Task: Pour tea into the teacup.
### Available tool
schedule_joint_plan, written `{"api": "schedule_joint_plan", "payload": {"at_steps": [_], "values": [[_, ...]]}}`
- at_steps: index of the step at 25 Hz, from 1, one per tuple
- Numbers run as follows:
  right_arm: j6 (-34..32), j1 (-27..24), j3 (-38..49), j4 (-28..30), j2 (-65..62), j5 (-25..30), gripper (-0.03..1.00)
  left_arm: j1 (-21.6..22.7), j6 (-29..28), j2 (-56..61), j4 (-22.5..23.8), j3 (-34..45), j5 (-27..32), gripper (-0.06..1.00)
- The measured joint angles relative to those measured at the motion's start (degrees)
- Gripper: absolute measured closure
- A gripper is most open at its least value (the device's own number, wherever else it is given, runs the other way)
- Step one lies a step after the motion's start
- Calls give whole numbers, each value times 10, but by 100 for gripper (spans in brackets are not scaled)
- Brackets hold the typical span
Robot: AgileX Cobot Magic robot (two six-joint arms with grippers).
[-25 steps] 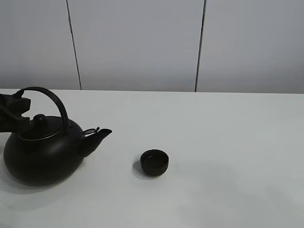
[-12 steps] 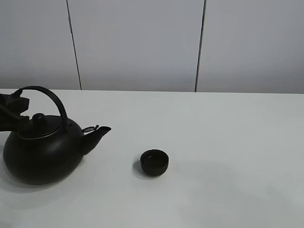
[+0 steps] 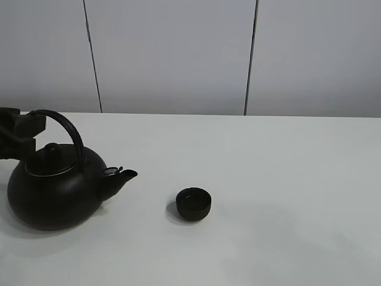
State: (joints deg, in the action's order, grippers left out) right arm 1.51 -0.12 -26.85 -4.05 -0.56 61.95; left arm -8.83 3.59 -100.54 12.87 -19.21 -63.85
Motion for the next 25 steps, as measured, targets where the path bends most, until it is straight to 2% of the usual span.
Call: {"api": "schedule_joint_plan", "payload": {"at_steps": [9, 13, 19, 21, 25], "values": [[0, 0, 0, 0, 0, 0, 40, 0, -2, 7, -14, 65, -12, 59], [0, 0, 0, 0, 0, 0, 40, 0, -2, 23, -37, 85, -13, 59], [0, 0, 0, 0, 0, 0, 40, 12, -8, 60, -108, 88, -15, 59], [0, 0, 0, 0, 0, 0, 40, 36, -17, 61, -103, 83, -15, 59], [0, 0, 0, 0, 0, 0, 40, 83, -70, 61, -42, 61, -12, 59]]}}
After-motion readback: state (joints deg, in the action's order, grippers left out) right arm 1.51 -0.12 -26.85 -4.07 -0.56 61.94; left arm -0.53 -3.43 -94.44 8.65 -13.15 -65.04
